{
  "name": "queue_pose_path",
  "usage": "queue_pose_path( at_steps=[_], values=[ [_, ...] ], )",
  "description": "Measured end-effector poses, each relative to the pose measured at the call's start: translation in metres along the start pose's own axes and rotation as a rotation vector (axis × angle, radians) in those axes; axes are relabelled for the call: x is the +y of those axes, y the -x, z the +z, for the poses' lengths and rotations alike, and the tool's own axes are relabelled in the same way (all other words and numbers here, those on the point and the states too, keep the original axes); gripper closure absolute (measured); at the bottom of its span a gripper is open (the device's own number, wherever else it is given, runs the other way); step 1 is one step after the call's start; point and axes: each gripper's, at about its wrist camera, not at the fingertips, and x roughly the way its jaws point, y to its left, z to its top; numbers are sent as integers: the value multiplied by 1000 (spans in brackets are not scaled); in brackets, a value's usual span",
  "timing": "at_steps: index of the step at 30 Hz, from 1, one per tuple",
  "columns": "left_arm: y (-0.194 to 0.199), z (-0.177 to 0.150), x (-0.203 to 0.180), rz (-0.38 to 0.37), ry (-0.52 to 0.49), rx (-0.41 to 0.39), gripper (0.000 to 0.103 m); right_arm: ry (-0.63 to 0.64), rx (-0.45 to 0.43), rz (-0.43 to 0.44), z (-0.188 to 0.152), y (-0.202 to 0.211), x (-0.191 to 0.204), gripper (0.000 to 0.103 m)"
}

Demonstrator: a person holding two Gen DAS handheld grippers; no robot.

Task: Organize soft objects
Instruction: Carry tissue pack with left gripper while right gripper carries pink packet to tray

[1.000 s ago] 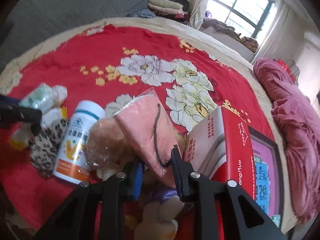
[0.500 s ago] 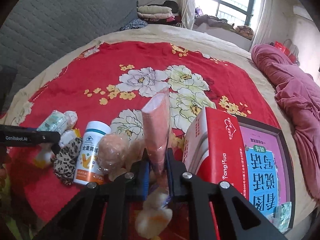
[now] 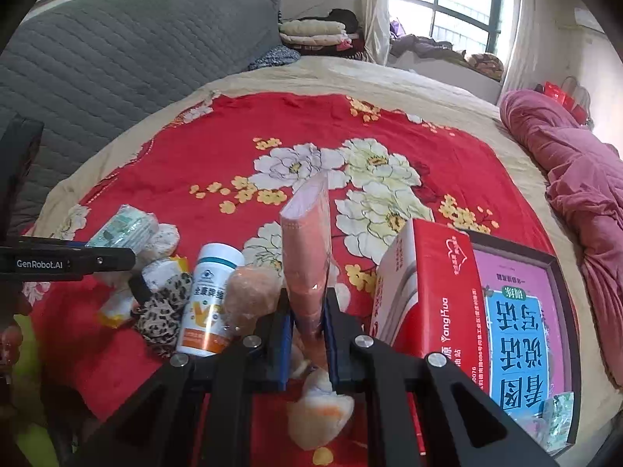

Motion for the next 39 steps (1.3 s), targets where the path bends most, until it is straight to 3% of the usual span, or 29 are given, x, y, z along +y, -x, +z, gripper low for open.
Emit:
queue_pose_path(
  at_steps=[25, 39],
  values=[
    [59, -13, -88, -48, -181, -86, 50, -67, -134, -11, 0, 90, -22, 88],
    [79, -27, -165, -104, -322, -110, 50, -196, -215, -81, -20, 158, -73, 88]
  ],
)
